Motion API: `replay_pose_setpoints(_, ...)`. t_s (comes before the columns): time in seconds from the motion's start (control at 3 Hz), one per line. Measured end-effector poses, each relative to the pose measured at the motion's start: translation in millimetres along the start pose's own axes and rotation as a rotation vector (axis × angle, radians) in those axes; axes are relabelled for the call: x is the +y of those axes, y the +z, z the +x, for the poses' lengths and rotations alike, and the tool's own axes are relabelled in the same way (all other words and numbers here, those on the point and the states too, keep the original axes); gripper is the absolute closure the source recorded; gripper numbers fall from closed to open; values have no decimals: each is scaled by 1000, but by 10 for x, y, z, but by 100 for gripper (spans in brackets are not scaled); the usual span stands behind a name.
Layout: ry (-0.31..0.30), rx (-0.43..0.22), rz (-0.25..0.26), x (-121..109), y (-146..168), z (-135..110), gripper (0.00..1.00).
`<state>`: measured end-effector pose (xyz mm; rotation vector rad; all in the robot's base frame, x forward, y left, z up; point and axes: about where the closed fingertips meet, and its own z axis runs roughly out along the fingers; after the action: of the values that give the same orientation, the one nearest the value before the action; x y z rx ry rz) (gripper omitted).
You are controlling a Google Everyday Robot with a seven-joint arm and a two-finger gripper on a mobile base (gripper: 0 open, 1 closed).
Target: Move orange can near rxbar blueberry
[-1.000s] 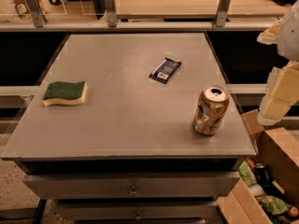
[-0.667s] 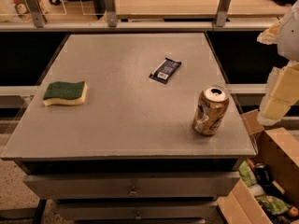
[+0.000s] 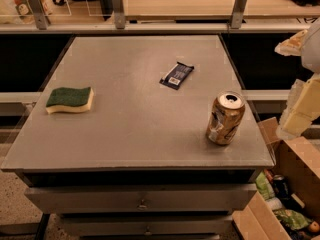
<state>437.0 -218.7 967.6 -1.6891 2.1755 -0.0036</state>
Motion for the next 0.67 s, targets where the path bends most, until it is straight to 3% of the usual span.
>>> replay_pose_setpoints(0.67,19,-134,-26,48,233,135,0)
